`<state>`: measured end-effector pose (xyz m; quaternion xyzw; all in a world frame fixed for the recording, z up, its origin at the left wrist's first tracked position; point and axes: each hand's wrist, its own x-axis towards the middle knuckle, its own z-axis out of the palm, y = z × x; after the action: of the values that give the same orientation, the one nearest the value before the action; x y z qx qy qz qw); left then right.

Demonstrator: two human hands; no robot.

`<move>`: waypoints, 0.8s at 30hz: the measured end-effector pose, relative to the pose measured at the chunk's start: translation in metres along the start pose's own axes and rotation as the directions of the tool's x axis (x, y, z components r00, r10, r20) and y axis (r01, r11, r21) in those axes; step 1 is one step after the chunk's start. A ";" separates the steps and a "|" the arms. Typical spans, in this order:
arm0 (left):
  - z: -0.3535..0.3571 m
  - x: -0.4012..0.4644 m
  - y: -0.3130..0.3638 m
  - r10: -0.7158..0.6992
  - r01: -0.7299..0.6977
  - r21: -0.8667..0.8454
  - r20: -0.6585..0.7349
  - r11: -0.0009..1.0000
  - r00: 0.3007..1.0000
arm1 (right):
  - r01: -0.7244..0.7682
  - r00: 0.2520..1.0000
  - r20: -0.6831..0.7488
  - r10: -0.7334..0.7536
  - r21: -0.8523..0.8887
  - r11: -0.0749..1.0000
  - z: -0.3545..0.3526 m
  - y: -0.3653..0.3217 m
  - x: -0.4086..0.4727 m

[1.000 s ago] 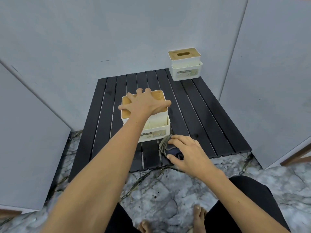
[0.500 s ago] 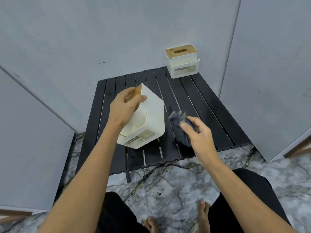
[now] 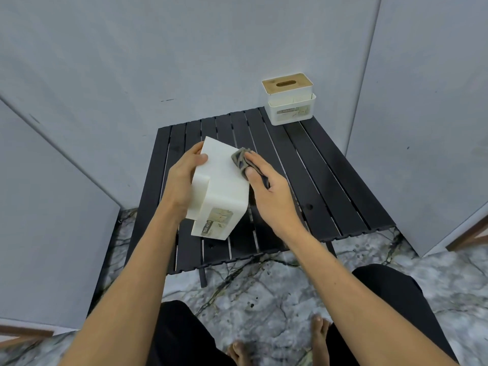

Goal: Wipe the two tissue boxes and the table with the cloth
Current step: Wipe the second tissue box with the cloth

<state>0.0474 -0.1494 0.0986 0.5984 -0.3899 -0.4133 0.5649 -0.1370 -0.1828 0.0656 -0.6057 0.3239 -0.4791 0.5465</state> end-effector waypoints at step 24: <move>-0.016 0.000 0.028 0.079 -0.096 0.531 0.055 0.842 0.995 | -0.177 0.965 -0.119 0.234 0.361 0.916 -0.007 0.017 -0.034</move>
<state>0.0625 -0.1454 0.1273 0.7067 -0.5248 -0.2719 0.3889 -0.1527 -0.1580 0.0407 -0.4220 0.3390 -0.5153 0.6644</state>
